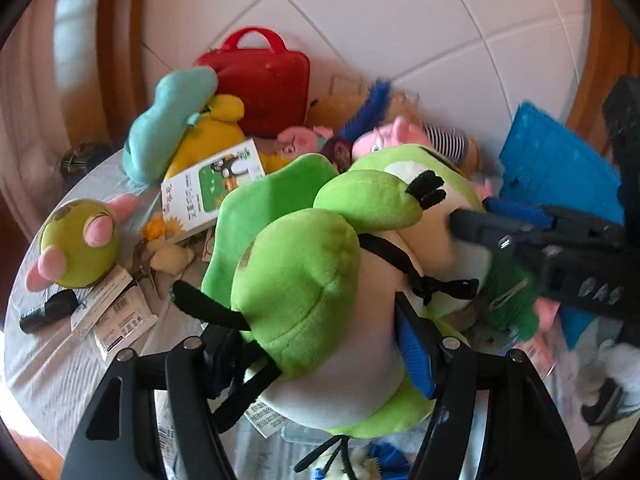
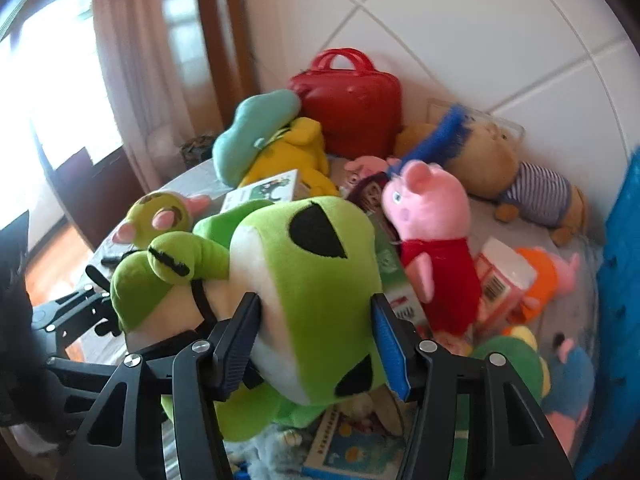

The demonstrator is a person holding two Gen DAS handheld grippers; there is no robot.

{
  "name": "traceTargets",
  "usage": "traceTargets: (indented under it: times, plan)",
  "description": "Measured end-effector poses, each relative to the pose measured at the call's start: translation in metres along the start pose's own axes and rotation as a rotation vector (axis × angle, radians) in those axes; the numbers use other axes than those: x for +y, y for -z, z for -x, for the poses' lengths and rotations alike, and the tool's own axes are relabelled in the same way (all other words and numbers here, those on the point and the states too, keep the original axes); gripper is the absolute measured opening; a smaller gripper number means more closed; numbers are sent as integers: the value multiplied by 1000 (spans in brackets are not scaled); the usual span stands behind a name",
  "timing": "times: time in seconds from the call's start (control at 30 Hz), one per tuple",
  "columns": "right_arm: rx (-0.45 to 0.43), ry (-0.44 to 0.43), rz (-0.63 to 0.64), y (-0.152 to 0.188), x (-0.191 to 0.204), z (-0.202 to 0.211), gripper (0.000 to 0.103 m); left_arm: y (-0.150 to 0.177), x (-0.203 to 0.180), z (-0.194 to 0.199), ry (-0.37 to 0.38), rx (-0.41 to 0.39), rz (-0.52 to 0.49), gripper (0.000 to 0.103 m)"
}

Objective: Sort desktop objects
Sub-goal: 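Close both grippers on the green frog plush and lift it off the table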

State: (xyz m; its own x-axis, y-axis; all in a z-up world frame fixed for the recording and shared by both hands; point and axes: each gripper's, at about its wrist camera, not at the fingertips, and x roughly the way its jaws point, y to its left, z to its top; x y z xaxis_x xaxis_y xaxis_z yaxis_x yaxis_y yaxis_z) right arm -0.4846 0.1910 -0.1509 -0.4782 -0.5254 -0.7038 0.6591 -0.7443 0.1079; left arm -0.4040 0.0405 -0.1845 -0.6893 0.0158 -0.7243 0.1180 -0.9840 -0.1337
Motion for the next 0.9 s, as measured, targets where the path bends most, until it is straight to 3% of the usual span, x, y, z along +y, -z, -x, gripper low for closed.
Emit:
traceTargets:
  times: [0.03,0.1,0.17,0.2,0.43,0.57,0.67,0.9]
  plan:
    - [2,-1,-21,2,-3,-1,57,3,3,-5,-6,12,0,67]
    - [-6,7,-31,4,-4,-2,70,8,11,-13,6,28,9,67]
    - [-13,11,-31,4,-3,-5,98,9,12,-14,10,20,0,67]
    - [-14,9,-30,4,-3,-6,99,8,12,-14,11,14,-9,67]
    - [23,26,-32,-6,-9,-49,103,3,12,-21,2,-17,-40,68]
    - [68,-75,-91,0,-19,-90,101,4,23,-36,5,-7,-11,67]
    - [20,-46,-77,0,-8,-75,86,-5,26,-25,21,-27,-9,67]
    - [-84,21,-85,-14,0,-2,81,-33,6,27,95,-126,-97,67]
